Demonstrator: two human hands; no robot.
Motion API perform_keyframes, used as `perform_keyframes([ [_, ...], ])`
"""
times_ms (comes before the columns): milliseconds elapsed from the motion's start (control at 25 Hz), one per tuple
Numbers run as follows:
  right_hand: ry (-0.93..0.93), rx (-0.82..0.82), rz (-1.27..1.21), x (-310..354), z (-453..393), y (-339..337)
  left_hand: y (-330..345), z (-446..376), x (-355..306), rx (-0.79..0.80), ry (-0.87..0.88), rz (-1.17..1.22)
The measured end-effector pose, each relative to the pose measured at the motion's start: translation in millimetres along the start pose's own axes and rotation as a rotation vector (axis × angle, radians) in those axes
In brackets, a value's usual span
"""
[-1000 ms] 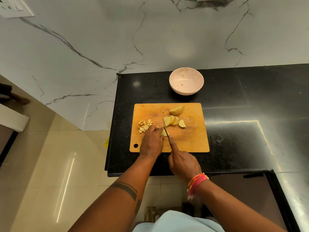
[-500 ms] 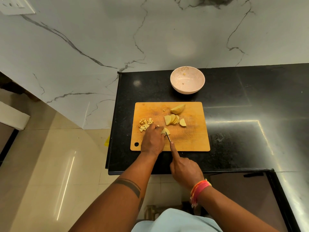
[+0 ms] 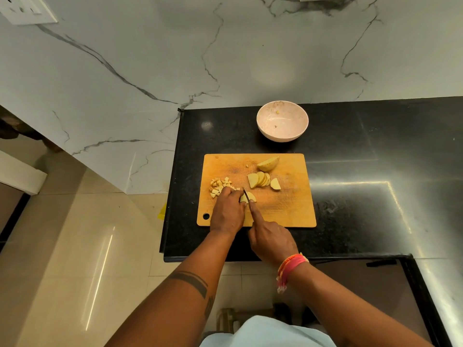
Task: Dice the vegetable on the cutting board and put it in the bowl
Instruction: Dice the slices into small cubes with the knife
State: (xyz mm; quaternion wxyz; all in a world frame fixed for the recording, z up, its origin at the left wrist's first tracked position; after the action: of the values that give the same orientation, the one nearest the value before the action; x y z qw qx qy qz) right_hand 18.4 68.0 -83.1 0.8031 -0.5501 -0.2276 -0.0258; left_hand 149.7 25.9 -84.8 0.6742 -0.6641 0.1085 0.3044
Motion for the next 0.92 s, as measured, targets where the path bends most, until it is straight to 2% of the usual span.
perform_keyframes([
  [200,-0.023,0.02,0.054,1,-10,8,0,-3,2,0.004,-0.036,-0.002],
  [560,0.002,0.042,0.032,-21,38,14,1,-3,2,0.01,-0.037,0.012],
  [920,-0.019,0.002,0.007,1,9,3,-11,0,7,-0.008,-0.022,0.031],
])
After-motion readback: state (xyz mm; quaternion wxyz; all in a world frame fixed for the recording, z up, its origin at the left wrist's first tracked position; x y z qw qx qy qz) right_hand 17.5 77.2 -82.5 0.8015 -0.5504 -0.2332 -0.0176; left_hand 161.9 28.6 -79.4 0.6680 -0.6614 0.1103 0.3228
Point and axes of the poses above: each hand's wrist, its own z-axis away from the middle knuckle, its own y-axis out of the palm, x = y × z, the point moved 9 cm from there along -z, towards the middle knuckle, and after that the axes turned 2 degrees about -x, right-handed, at the moved point
